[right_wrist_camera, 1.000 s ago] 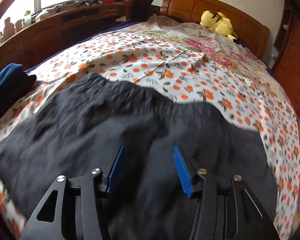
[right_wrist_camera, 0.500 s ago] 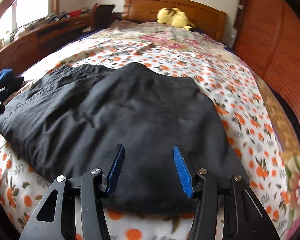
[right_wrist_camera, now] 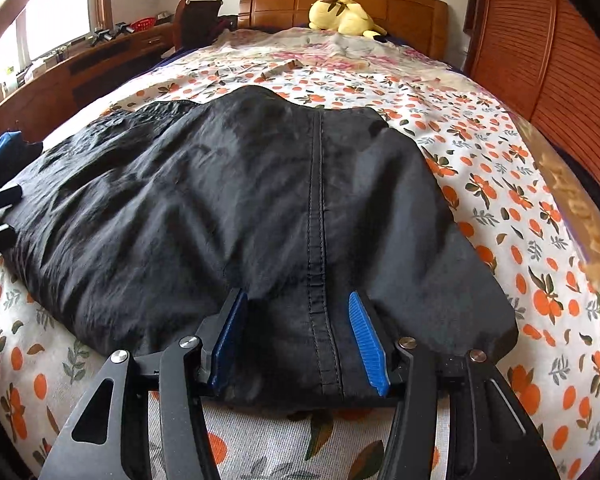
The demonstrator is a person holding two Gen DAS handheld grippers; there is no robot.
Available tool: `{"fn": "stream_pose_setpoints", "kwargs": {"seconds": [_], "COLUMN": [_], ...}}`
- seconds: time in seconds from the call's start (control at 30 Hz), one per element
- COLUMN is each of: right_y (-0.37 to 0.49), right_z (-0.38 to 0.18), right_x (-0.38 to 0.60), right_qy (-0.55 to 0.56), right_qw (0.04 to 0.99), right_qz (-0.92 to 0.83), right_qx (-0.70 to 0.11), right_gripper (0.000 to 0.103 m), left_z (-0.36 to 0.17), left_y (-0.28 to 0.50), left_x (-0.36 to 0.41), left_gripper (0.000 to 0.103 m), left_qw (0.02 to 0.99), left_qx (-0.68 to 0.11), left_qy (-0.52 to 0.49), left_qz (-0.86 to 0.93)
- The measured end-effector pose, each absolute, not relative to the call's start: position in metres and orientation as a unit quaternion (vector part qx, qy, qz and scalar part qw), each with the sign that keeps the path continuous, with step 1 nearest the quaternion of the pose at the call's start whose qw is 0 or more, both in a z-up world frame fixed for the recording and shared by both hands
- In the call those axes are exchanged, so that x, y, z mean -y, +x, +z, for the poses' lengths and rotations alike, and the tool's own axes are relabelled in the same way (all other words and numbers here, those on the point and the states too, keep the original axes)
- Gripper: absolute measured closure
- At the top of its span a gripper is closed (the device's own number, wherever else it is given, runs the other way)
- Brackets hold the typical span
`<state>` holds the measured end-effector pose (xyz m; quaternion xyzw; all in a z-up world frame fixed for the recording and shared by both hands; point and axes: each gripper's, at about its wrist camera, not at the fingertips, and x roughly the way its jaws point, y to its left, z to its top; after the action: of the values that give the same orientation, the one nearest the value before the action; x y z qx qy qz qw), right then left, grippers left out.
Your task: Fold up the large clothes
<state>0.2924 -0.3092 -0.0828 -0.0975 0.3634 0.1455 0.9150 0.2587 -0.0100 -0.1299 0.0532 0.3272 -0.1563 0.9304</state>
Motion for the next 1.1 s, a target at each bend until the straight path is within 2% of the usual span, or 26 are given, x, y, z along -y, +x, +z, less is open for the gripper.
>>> {"fn": "stream_pose_setpoints", "kwargs": {"seconds": [0.37, 0.63, 0.8, 1.1], "right_y": [0.283, 0.281, 0.294, 0.316], "right_z": [-0.064, -0.069, -0.078, -0.091], "right_x": [0.357, 0.382, 0.383, 0.394], "right_qy": [-0.065, -0.039, -0.040, 0.019], "right_qw": [0.941, 0.938, 0.927, 0.913], "right_qz": [0.089, 0.055, 0.027, 0.067], "right_qx": [-0.319, -0.340, -0.372, -0.401], "right_gripper": [0.048, 0.047, 0.035, 0.035], "left_z": [-0.135, -0.136, -0.136, -0.137], "left_y": [0.264, 0.264, 0.264, 0.265], "left_x": [0.018, 0.020, 0.020, 0.022], "left_gripper": [0.026, 0.026, 0.026, 0.026], "left_qw": [0.928, 0.928, 0.928, 0.927], "left_qx": [-0.337, -0.336, -0.336, -0.338], "left_qy": [0.062, 0.064, 0.065, 0.062], "left_qz": [-0.149, -0.149, -0.149, -0.151]}}
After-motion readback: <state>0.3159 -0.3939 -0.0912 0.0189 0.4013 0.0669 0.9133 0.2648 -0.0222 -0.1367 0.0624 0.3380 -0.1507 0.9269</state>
